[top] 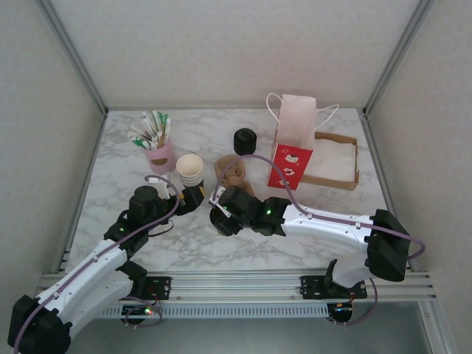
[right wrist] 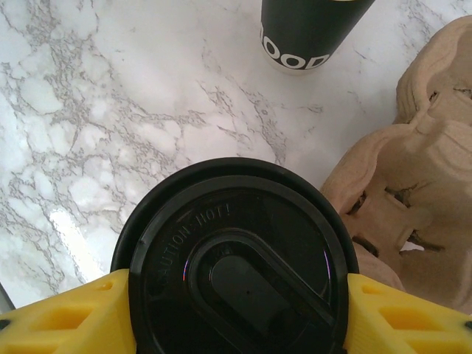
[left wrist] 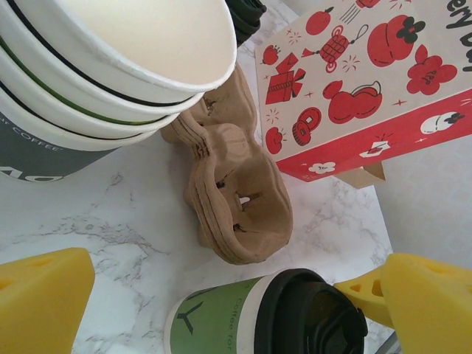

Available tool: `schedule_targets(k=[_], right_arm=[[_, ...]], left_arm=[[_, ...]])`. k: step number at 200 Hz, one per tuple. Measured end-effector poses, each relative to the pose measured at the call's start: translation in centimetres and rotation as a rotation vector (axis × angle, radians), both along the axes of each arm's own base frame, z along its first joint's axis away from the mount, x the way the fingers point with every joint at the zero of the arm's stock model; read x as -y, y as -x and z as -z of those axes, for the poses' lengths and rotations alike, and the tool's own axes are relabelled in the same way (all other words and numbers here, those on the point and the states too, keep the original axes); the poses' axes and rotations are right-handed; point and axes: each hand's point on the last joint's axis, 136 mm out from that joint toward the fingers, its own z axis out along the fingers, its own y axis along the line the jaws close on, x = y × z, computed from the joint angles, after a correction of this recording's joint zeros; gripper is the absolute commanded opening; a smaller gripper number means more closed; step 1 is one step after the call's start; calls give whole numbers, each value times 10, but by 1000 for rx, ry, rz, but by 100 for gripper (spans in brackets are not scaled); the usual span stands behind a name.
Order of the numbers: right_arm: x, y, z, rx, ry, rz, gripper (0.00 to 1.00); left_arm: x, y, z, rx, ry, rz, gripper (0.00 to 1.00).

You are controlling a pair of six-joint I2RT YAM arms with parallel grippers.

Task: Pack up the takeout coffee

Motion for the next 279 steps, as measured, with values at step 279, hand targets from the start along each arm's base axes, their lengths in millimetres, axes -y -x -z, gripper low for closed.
schedule_targets(k=[279], right_arm=[[-5, -3, 8, 11, 33, 9, 62]], left_arm=[[1, -2, 8, -25, -15, 2, 100]])
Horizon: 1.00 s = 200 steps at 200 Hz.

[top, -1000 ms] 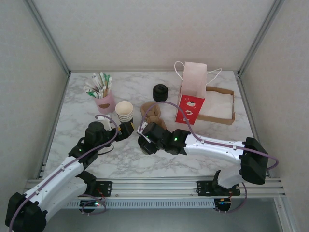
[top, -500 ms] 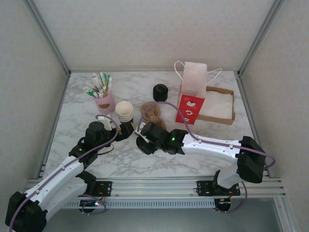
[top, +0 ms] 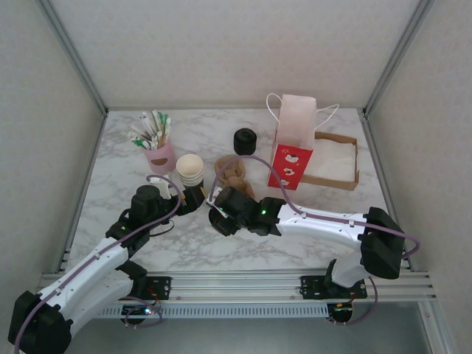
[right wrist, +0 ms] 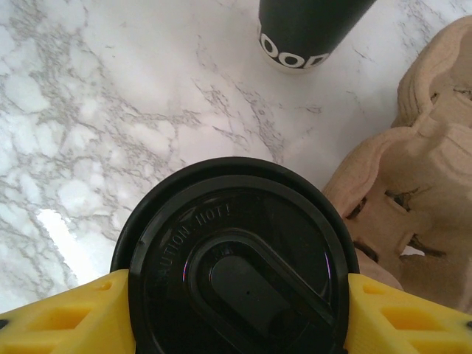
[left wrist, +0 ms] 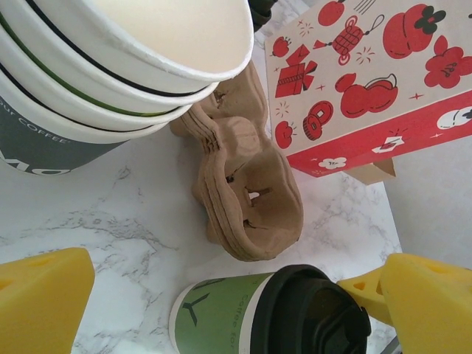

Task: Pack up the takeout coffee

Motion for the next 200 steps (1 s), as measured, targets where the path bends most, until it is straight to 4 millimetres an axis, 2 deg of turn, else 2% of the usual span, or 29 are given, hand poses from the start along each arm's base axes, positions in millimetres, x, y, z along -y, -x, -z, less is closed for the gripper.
schedule_targets(k=[140, 173, 200], right_arm=[[-1, -2, 3, -37, -27, 80, 64], [1, -1, 2, -47, -25, 92, 67], [5, 2, 2, -71, -6, 100, 74]], left_arm=[[0, 0, -2, 6, 3, 0, 100], [-1, 1, -13, 31, 14, -1, 100], [-1, 2, -20, 44, 20, -1, 100]])
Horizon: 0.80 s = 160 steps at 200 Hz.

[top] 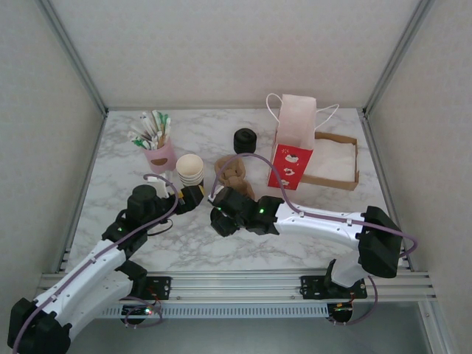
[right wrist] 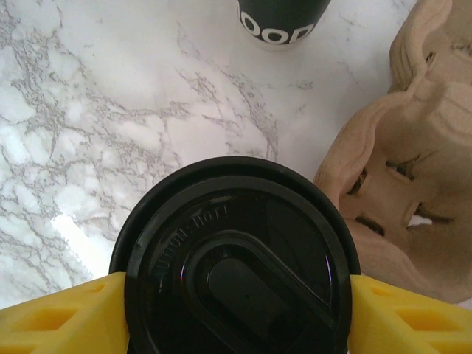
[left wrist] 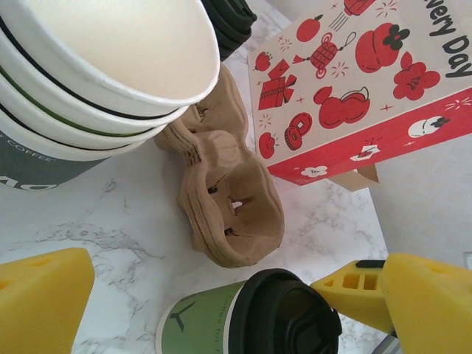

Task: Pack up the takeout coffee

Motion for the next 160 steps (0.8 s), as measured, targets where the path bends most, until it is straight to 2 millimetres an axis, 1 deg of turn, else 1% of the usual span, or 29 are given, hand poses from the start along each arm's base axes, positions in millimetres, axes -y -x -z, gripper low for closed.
schedule_targets(k=[42, 64, 75, 90, 111, 121, 134, 147, 160], right_arm=[[3, 1, -3, -17, 37, 4, 79], [-1, 0, -14, -13, 25, 6, 84], [-4, -2, -22, -9, 14, 6, 85], [-8, -3, -29, -3, 0, 6, 85], [-10, -4, -32, -2, -1, 7, 85], [-9, -4, -31, -7, 4, 10, 85], [-7, -3, -30, -16, 8, 20, 85], [-5, -2, -31, -24, 7, 30, 83], [-2, -2, -36, -32, -12, 45, 82]], left_arm=[[0, 0, 0, -5, 2, -1, 100], [0, 0, 4, -17, -4, 0, 100], [1, -1, 7, -28, -8, 1, 98], [2, -1, 11, -42, -11, 7, 94], [4, 1, 14, -56, -12, 21, 88], [6, 2, 15, -64, -7, 30, 84], [8, 5, 18, -80, -6, 48, 76], [11, 8, 23, -104, -11, 67, 72], [15, 13, 29, -140, -21, 93, 68]])
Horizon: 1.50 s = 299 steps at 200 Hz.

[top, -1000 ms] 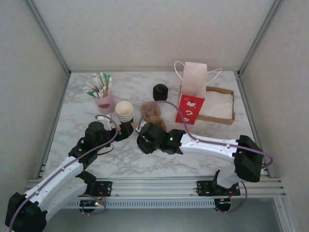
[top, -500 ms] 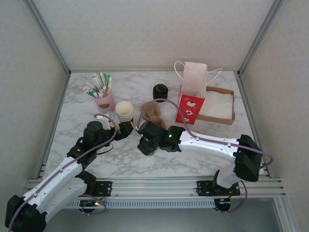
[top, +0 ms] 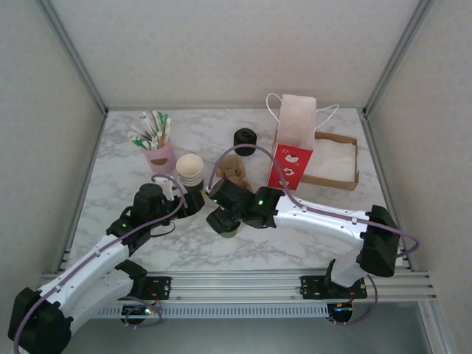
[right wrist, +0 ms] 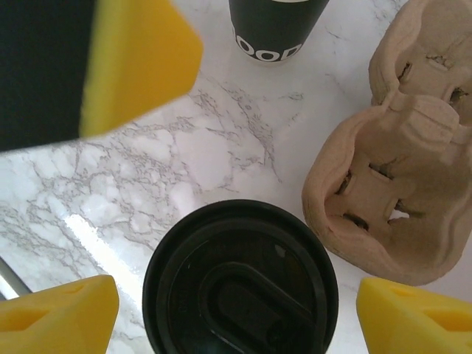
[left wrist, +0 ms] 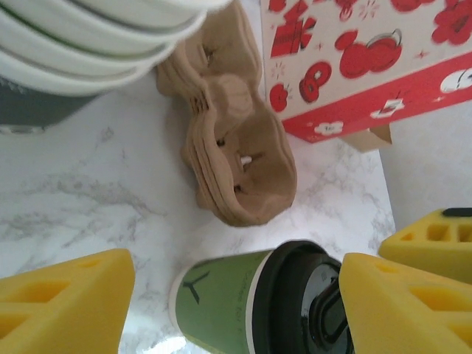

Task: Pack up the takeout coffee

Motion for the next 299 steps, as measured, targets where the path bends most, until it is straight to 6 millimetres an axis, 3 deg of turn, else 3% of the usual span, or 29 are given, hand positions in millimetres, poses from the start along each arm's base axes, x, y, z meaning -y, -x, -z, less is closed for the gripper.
schedule_targets(k=[39, 59, 76, 92, 131, 162, 198, 299], right_arm=[[28, -5, -30, -45, -163, 92, 65], [49, -8, -34, -95, -253, 157, 46], [62, -10, -27, -145, -301, 196, 20], [71, -11, -13, -211, -334, 239, 10], [79, -10, 13, -350, -383, 301, 18], [72, -6, 18, -411, -422, 293, 20], [64, -4, 31, -470, -421, 290, 22], [55, -3, 45, -512, -420, 276, 23]], left_arm=[[16, 17, 13, -84, -15, 93, 51], [22, 25, 15, -110, -2, 132, 41], [26, 29, 15, -130, 19, 157, 33], [30, 33, 20, -161, 28, 184, 26], [35, 42, 31, -214, 50, 218, 26], [37, 46, 33, -225, 65, 235, 28], [38, 46, 34, -234, 73, 239, 40], [40, 49, 42, -254, 79, 251, 39]])
